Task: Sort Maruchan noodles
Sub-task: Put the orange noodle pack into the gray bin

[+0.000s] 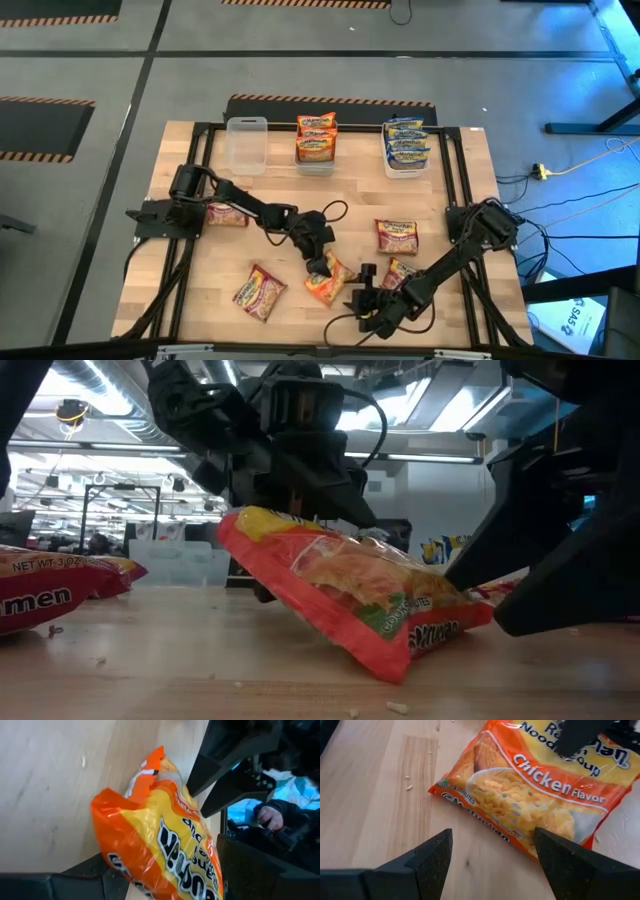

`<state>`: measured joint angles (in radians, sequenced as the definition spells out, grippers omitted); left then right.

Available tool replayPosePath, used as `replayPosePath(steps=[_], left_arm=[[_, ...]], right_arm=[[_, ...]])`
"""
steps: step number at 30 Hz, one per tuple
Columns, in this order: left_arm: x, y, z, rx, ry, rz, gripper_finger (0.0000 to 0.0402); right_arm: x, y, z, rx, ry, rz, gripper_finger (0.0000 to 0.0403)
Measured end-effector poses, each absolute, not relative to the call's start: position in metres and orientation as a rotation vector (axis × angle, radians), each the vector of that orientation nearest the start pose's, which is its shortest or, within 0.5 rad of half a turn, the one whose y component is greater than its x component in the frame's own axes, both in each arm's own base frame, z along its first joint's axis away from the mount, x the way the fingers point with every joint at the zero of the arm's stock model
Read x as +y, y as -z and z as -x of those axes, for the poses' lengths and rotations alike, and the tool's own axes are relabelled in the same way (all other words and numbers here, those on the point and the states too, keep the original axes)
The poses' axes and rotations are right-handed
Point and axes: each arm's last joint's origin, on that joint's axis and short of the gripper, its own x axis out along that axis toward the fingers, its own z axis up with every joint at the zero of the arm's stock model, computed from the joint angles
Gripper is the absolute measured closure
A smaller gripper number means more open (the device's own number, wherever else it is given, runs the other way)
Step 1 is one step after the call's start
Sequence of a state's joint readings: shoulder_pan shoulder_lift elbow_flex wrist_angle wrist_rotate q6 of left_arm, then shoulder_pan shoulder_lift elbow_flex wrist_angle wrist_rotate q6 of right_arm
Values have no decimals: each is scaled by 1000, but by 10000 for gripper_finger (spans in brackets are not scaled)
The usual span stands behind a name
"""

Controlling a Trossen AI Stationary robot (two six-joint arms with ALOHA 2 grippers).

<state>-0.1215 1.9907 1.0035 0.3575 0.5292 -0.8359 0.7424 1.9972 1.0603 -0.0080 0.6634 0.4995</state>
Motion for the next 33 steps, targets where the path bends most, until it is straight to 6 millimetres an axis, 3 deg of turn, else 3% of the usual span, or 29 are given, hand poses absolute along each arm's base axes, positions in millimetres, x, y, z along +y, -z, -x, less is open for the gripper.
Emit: replayPosePath(steps=[5,15,21,28,33], left_arm=[[-69,-116,-381,886,291,914,158],[-73,-118,-380,880,307,911,247],[-72,-124,-379,870,325,871,270],[-68,-161,-374,767,398,742,272],[-48,-201,-359,678,330,522,272]], right_arm=[[238,-109,-292,703,117,125,123],[238,-109,-292,699,123,104,123],[252,-130,-278,646,84,85,123],[257,-141,-266,601,119,134,123],[239,-135,-275,639,214,205,123]])
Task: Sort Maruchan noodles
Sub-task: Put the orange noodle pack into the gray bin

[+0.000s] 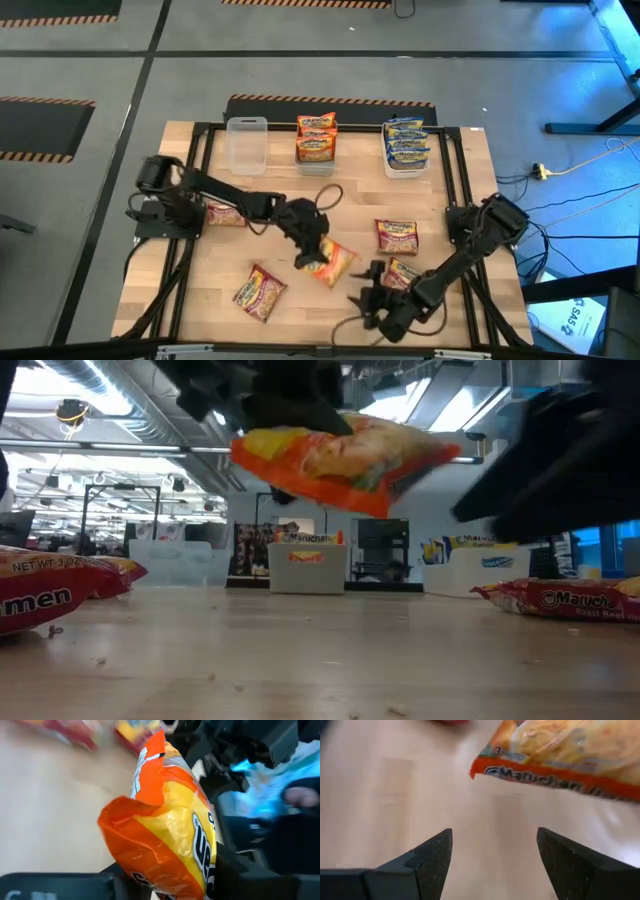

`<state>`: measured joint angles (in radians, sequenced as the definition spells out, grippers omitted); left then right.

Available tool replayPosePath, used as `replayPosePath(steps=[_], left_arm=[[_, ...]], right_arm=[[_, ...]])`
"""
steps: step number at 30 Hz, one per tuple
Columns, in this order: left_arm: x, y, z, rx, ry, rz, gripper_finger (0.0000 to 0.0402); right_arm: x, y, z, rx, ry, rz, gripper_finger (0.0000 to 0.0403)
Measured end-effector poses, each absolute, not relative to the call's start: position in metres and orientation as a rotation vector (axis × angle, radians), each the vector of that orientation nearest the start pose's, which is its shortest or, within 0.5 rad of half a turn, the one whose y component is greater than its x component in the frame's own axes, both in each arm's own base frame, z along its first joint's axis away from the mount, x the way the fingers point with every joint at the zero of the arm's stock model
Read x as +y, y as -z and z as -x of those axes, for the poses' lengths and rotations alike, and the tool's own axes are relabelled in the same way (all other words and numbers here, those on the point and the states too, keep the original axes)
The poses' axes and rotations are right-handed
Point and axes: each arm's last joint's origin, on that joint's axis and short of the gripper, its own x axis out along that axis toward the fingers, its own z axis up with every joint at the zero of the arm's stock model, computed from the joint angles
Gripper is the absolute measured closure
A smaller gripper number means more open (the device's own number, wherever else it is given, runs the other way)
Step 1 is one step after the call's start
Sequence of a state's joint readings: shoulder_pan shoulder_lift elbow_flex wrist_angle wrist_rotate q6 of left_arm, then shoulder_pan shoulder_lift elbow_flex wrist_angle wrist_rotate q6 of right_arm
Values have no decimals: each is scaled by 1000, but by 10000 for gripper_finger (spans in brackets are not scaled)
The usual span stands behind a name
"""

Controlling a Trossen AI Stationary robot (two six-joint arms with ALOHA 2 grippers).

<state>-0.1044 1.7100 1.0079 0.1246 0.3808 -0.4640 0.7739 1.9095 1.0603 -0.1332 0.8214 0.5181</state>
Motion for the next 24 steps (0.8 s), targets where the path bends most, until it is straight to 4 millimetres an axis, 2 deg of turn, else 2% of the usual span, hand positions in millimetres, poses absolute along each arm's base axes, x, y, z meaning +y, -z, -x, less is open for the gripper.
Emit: replayPosePath(steps=[7,10,13,17,21,24], left_arm=[[-9,-246,-336,539,160,137,272],[10,-258,-328,518,30,-28,272],[29,-268,-319,517,-98,-152,272],[56,-275,-313,623,-192,-172,272],[86,-303,-317,724,-258,-163,273],[111,-325,-319,797,-280,-149,273]], right_arm=[[200,-132,-299,731,286,285,123],[185,-130,-306,785,295,319,123],[173,-138,-307,816,316,319,123],[166,-161,-298,813,329,339,123],[154,-174,-280,787,343,299,123],[144,-173,-264,745,378,214,123]])
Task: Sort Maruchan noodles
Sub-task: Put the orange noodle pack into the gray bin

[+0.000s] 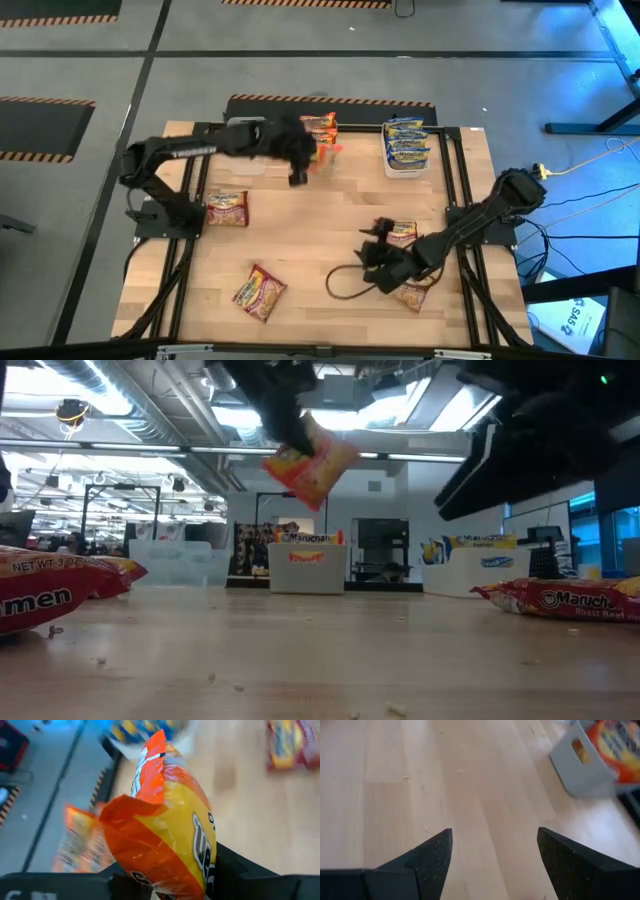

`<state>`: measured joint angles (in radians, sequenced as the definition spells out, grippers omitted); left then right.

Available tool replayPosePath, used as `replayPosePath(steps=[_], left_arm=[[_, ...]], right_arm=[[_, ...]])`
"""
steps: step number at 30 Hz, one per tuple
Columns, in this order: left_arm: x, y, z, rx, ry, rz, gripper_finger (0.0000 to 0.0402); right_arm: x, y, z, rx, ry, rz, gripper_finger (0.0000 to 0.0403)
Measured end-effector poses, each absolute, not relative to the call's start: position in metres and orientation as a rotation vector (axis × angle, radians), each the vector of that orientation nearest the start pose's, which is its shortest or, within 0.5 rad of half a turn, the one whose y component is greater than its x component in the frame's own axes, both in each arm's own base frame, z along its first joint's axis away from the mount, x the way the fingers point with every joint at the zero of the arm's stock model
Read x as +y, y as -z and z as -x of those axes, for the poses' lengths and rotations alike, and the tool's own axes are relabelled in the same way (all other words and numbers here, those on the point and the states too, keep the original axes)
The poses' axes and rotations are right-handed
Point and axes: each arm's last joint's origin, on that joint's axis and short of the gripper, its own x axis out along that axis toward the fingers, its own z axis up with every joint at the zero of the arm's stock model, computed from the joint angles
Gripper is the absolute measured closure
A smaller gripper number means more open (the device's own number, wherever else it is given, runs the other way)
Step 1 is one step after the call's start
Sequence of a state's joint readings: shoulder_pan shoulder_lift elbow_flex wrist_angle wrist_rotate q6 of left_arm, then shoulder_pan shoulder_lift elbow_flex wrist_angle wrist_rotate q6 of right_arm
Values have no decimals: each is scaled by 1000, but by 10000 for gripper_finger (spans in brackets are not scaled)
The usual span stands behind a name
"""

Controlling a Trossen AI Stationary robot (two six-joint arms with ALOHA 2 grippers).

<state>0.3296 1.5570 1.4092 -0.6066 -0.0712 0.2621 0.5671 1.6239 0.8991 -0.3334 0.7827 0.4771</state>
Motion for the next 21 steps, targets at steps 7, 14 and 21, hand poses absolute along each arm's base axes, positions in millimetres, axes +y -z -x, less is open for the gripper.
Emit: replayPosePath(steps=[7,14,21], left_arm=[[173,-351,-331,963,-247,-182,273],[200,-331,-354,1163,-127,-248,273],[205,-299,-370,1292,-81,-306,273]], right_arm=[[132,-153,-245,621,390,-16,123],[131,-142,-241,560,394,-166,123],[132,-143,-243,523,386,-210,123]])
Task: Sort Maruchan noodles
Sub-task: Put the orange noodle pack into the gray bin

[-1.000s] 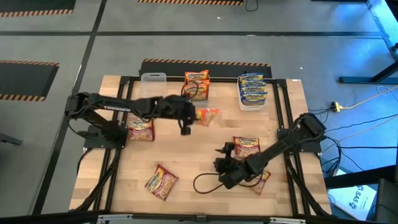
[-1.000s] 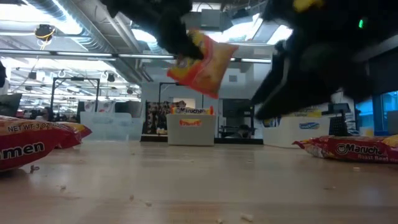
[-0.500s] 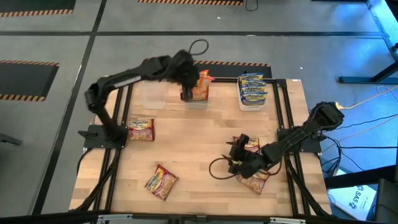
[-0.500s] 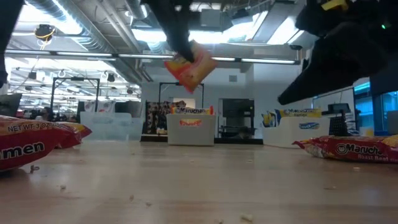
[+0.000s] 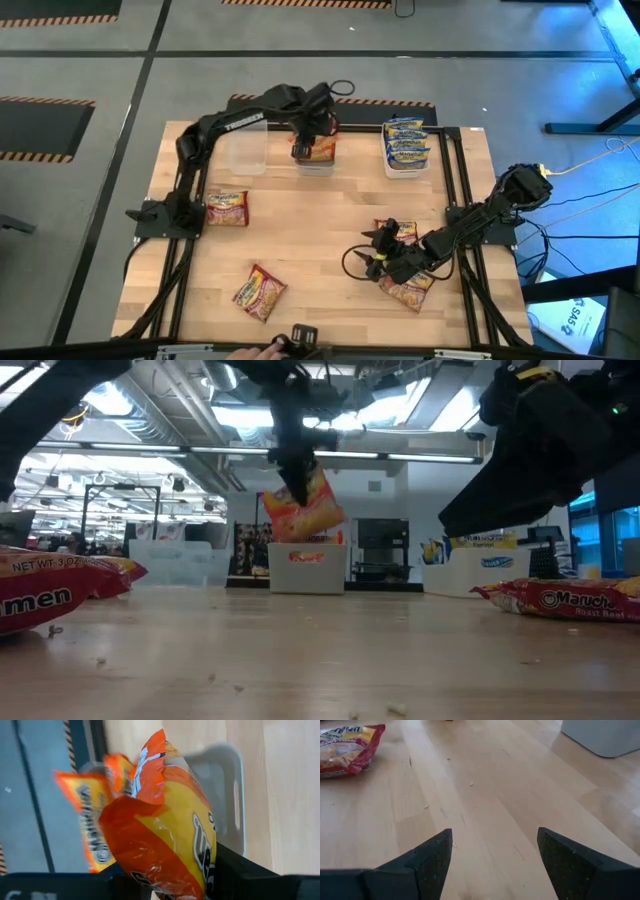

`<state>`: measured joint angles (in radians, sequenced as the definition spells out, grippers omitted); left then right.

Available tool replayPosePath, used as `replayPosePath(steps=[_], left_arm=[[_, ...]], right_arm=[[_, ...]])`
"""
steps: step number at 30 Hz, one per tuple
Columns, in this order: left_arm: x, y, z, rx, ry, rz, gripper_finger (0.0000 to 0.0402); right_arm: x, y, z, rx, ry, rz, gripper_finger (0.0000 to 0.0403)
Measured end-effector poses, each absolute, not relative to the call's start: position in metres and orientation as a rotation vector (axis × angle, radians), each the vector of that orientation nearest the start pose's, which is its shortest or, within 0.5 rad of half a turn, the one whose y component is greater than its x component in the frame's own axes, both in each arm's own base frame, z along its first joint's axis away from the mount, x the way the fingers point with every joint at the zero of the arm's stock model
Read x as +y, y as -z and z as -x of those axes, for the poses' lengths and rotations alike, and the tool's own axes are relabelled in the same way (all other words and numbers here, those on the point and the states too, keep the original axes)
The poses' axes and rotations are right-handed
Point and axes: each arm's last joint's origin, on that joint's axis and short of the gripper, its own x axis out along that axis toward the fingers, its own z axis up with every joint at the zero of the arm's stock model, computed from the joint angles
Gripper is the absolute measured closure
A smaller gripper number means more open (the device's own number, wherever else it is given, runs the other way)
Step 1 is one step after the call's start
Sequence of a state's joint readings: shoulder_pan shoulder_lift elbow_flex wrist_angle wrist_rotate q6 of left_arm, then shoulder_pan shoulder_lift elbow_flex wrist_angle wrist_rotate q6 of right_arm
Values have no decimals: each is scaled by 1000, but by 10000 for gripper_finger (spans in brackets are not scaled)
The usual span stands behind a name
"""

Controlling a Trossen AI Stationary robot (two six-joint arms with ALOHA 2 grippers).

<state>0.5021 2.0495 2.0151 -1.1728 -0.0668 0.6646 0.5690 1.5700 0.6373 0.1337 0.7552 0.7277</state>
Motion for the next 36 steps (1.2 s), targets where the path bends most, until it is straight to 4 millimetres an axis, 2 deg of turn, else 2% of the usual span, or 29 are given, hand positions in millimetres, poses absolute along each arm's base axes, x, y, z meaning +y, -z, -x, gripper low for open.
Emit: replayPosePath(steps=[4,15,23,28,36], left_arm=[[202,-284,-373,1396,-64,-342,273],[188,-260,-390,1462,36,-396,273],[191,-247,-390,1535,26,-373,273],[193,-232,-389,1593,54,-354,273],[191,-204,-402,1638,93,-385,272]], right_arm=[[132,-143,-243,526,381,-213,123],[132,-142,-243,529,381,-209,123],[132,-142,-243,529,381,-207,123],[132,-142,-243,531,379,-200,123],[132,-142,-243,532,376,-191,123]])
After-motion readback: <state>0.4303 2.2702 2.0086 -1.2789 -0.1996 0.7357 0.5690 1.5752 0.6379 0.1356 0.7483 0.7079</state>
